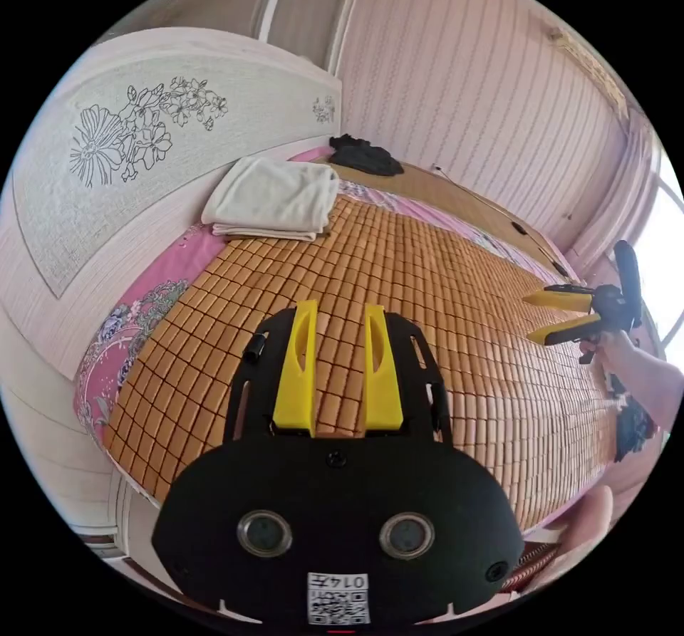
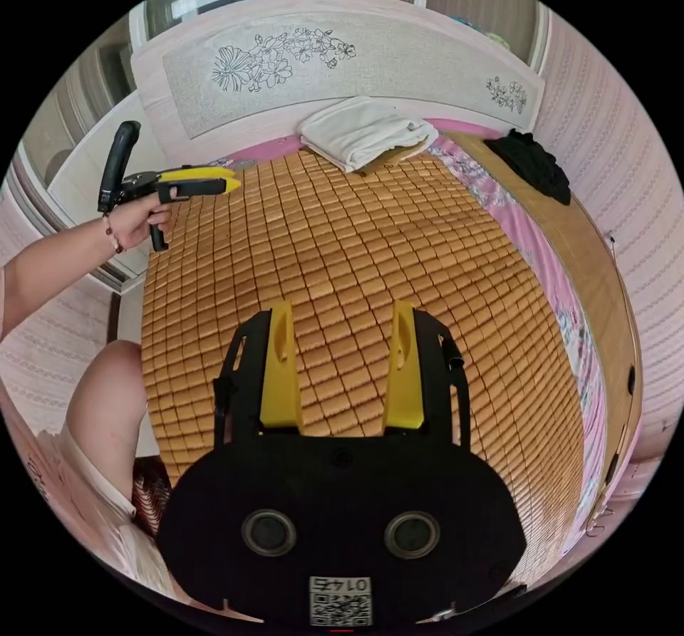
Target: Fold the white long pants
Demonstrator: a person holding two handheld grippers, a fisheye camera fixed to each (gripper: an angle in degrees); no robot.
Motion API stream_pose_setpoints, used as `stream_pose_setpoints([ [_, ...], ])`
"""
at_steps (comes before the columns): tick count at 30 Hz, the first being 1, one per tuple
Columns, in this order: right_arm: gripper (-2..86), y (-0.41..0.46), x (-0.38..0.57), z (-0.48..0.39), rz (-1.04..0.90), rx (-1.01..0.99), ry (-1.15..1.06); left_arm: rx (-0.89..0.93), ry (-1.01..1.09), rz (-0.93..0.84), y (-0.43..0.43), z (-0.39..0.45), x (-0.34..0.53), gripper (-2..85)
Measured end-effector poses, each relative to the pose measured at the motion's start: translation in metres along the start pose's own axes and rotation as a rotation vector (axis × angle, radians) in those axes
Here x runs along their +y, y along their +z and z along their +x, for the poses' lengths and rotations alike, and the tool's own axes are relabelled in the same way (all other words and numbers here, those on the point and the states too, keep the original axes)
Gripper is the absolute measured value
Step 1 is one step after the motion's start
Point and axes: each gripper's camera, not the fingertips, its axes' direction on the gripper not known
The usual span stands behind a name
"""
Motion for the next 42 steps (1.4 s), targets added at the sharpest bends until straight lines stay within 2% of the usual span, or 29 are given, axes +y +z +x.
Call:
stream_pose_setpoints([
  [5, 16.4, 0.069, -0.138, 0.019, 0.146, -0.02, 0.052, -0.027, 0.097, 0.009, 0.055, -0.023, -0.045, 13.8],
  [8, 14.2, 0.106, -0.188, 0.033, 0.155, -0.057, 0.091, -0.035, 0.134, 0.037, 0.074, -0.025, -0.07, 14.5],
  [11, 11.9, 0.145, -0.219, 0.046, 0.102, -0.089, 0.124, 0.019, 0.067, 0.059, 0.085, -0.035, -0.095, 13.6],
  [15, 10.8, 0.172, -0.241, 0.048, 0.049, -0.097, 0.144, 0.005, 0.015, -0.017, 0.096, -0.05, -0.119, 10.8],
  [18, 6.3, 0.173, -0.246, 0.043, 0.017, -0.075, 0.107, 0.036, 0.026, -0.038, 0.084, -0.058, -0.118, 7.3],
  [21, 3.6, 0.155, -0.233, 0.045, 0.07, -0.168, 0.141, 0.063, 0.023, 0.001, 0.053, -0.061, -0.108, 5.0],
  [24, 2.3, 0.114, -0.22, 0.041, 0.181, -0.288, 0.159, 0.073, 0.056, 0.087, -0.006, -0.059, -0.101, 4.1],
  [29, 1.4, -0.029, -0.192, -0.003, 0.424, -0.286, -0.041, 0.153, 0.135, 0.269, -0.147, -0.049, -0.099, 3.2],
  [31, 1.3, -0.088, -0.171, -0.009, 0.537, -0.302, -0.028, 0.139, 0.253, 0.372, -0.23, -0.019, -0.105, 2.8],
  [37, 1.2, -0.261, -0.072, -0.033, 0.815, -0.371, -0.017, 0.053, 0.573, 0.528, -0.425, 0.093, -0.099, 2.2],
  [42, 1.2, -0.358, 0.005, -0.094, 0.805, -0.234, -0.161, 0.029, 0.665, 0.674, -0.527, 0.161, -0.038, 2.2],
])
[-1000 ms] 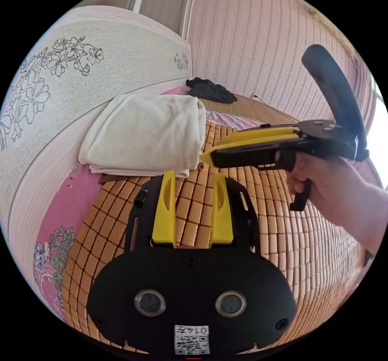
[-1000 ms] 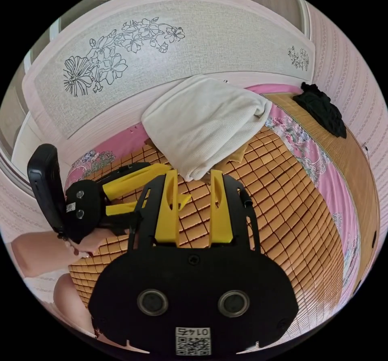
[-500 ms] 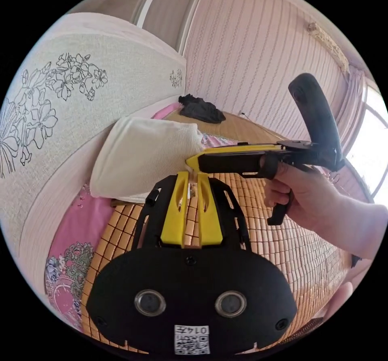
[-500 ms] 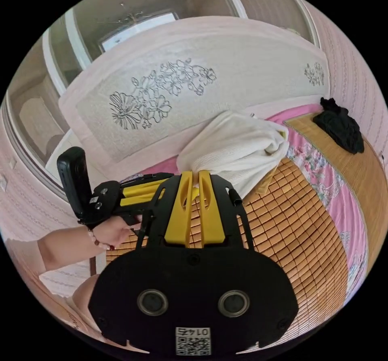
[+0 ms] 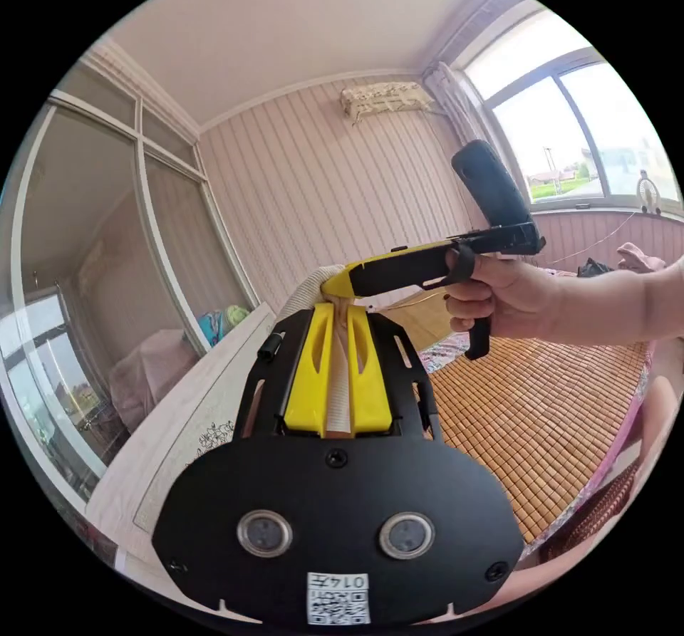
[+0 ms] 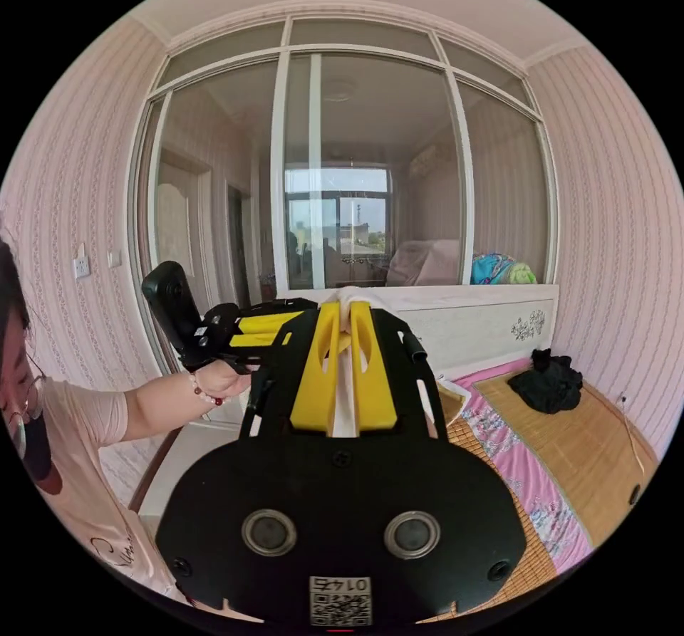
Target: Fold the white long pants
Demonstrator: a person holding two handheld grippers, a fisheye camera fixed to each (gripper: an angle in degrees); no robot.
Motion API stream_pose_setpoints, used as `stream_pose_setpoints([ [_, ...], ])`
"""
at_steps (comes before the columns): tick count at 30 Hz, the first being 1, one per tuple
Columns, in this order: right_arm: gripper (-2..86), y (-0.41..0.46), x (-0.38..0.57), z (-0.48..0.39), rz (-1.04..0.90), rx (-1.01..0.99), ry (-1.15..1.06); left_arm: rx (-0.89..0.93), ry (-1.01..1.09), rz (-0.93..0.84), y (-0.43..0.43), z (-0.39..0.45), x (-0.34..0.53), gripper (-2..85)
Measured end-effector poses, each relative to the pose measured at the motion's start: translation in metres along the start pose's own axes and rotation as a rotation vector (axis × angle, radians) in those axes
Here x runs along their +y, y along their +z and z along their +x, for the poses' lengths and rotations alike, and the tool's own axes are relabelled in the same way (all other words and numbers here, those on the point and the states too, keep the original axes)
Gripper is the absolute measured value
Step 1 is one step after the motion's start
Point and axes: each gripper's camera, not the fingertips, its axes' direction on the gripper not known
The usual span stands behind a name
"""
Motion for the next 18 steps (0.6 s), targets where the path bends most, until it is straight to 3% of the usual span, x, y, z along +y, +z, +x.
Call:
stream_pose_setpoints([
  [6, 1.1, -0.034, 0.046, -0.1, -0.182, 0.161, -0.084, 0.243, -0.207, 0.022, -0.058, 0.044, 0.025, 1.9],
  [12, 1.1, -0.031, 0.098, -0.134, -0.177, 0.156, 0.041, 0.285, -0.36, -0.055, -0.072, 0.072, 0.062, 1.5],
  [18, 1.3, -0.109, 0.11, -0.136, 0.066, 0.261, 0.175, 0.293, -0.016, -0.083, -0.06, 0.105, -0.019, 2.5],
])
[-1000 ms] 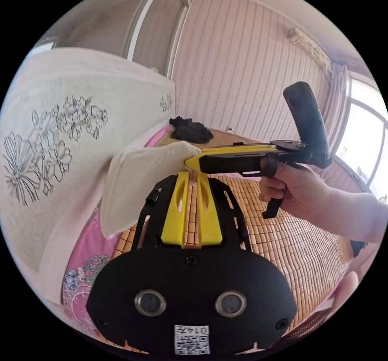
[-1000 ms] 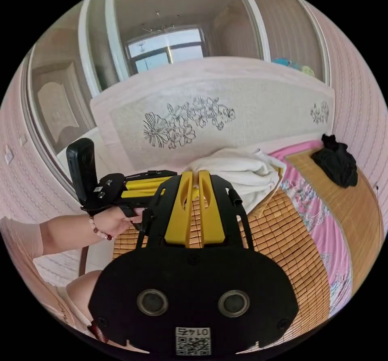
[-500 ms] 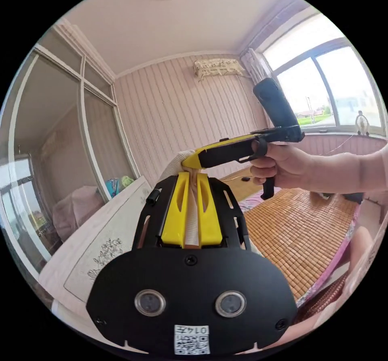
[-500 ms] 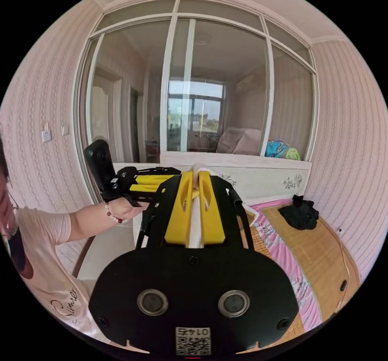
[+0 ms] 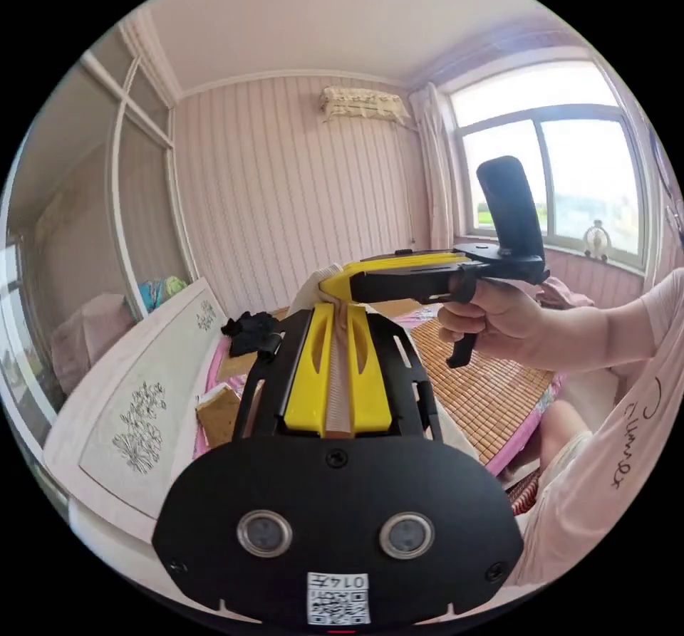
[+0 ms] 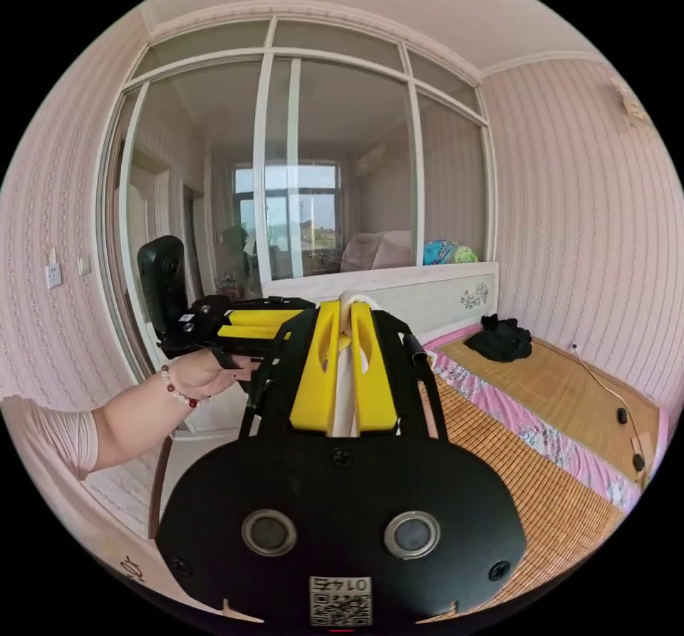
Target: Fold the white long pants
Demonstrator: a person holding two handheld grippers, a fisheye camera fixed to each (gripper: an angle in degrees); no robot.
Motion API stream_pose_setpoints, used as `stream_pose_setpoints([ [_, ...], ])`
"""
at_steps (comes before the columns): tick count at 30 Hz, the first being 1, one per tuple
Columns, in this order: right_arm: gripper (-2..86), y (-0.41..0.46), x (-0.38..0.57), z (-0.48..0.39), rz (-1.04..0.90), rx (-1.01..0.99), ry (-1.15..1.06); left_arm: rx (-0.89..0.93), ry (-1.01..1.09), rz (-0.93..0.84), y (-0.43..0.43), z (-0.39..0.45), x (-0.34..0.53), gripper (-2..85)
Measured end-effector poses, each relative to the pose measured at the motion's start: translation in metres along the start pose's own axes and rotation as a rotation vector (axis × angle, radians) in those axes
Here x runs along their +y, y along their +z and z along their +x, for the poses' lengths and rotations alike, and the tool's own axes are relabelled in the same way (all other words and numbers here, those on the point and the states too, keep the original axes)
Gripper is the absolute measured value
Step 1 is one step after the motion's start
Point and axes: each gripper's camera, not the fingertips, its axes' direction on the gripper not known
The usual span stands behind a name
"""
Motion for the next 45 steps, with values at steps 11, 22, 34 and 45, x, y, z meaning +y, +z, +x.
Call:
stream_pose_setpoints([
  [11, 1.9, -0.163, 0.32, 0.128, -0.114, 0.457, 0.718, 0.515, 0.484, -0.293, 0.279, 0.243, 0.017, 4.9],
  [22, 9.1, -0.121, 0.413, 0.126, -0.659, 0.566, 0.521, 0.737, -0.363, -0.616, 0.361, 0.209, 0.268, 6.4],
  [34, 16.8, 0.114, 0.385, 0.134, -1.026, 0.508, -0.051, 0.166, -0.707, -0.641, 0.489, 0.011, 0.303, 16.2],
  [45, 7.6, -0.06, 0.35, 0.223, -0.662, 0.609, 0.31, 0.147, -0.394, -0.742, 0.523, 0.044, 0.3, 4.7],
])
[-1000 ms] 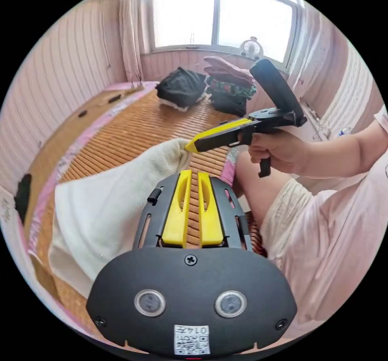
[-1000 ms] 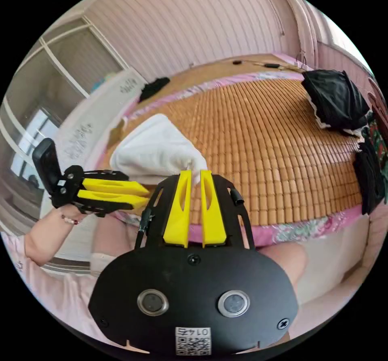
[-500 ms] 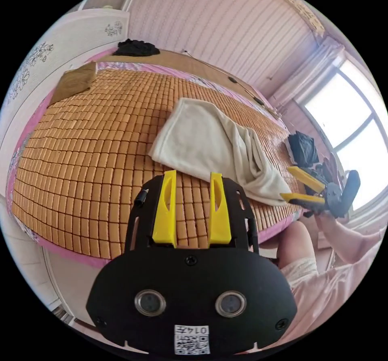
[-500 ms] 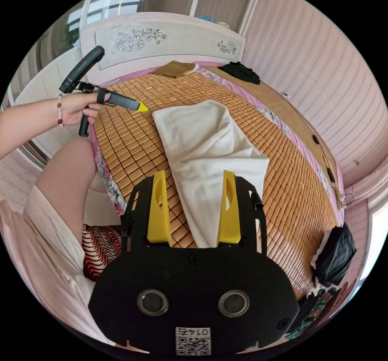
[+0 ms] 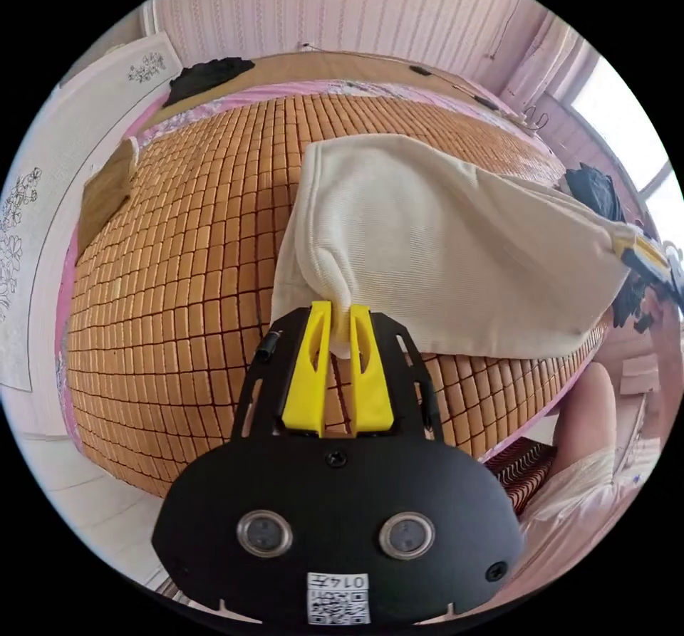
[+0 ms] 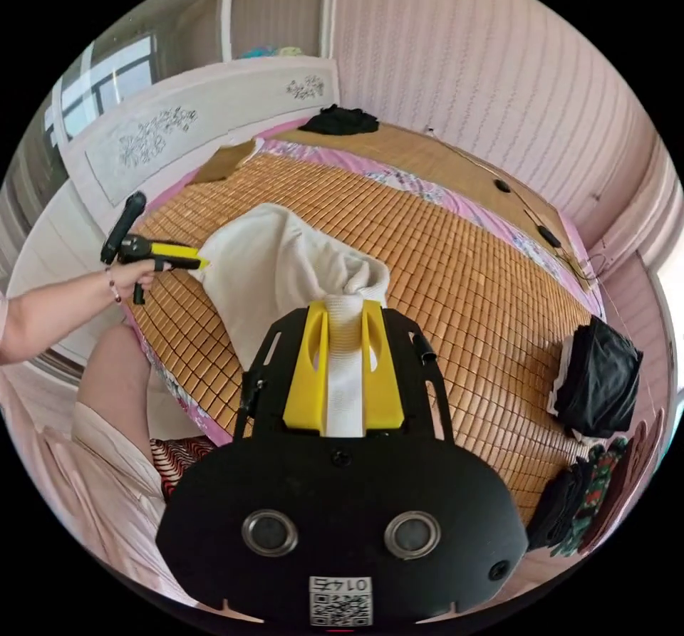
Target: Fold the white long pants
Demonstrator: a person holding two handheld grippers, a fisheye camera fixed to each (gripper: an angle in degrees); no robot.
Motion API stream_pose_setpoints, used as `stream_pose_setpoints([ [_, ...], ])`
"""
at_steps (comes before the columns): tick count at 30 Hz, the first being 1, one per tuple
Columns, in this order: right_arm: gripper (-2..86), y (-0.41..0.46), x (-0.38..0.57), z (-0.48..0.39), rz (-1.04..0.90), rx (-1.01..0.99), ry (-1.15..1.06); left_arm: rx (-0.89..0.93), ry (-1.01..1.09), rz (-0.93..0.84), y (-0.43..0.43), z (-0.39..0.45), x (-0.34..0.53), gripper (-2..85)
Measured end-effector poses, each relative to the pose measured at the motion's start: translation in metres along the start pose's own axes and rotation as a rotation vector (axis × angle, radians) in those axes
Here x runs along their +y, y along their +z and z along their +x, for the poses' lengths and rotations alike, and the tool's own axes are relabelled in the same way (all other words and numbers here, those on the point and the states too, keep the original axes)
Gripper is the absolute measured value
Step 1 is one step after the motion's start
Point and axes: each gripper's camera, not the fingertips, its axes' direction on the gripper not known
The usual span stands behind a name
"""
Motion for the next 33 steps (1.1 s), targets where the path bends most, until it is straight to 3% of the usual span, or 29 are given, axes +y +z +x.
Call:
stream_pose_setpoints([
  [4, 7.9, -0.019, 0.053, 0.083, 0.01, -0.08, 0.145, 0.272, 0.228, 0.362, -0.079, 0.037, 0.056, 4.5],
  [6, 8.1, -0.015, 0.082, 0.11, -0.02, -0.07, 0.285, 0.381, 0.287, 0.391, -0.094, 0.065, 0.075, 4.5],
  [9, 9.6, -0.014, 0.111, 0.111, -0.002, -0.012, 0.371, 0.541, 0.37, 0.282, -0.074, 0.127, 0.094, 4.7],
  [11, 13.7, -0.009, 0.117, 0.088, 0.017, -0.021, 0.321, 0.508, 0.398, 0.173, -0.044, 0.16, 0.104, 5.0],
  [14, 16.2, 0.014, 0.111, 0.052, -0.036, -0.133, 0.152, 0.462, 0.254, 0.071, -0.01, 0.163, 0.109, 5.8],
  [17, 17.9, 0.042, 0.103, 0.022, -0.065, -0.306, 0.064, 0.399, 0.122, 0.125, -0.013, 0.123, 0.107, 6.3],
  [22, 18.0, 0.086, 0.071, -0.016, -0.051, -0.442, -0.011, 0.088, -0.007, 0.247, -0.035, 0.03, 0.091, 6.4],
  [25, 17.6, 0.104, 0.046, -0.029, -0.047, -0.466, -0.065, 0.132, -0.077, 0.255, -0.034, -0.01, 0.073, 4.8],
  [27, 17.4, 0.107, 0.032, -0.031, -0.052, -0.445, -0.1, 0.152, -0.014, 0.297, -0.047, -0.013, 0.06, 2.4],
  [30, 17.3, 0.09, 0.017, -0.018, 0.051, -0.451, -0.099, 0.069, 0.33, 0.635, -0.111, 0.027, 0.065, 0.7],
  [33, 17.5, 0.09, 0.018, -0.006, 0.108, -0.438, -0.08, -0.008, 0.26, 0.619, -0.103, 0.02, 0.064, 1.2],
])
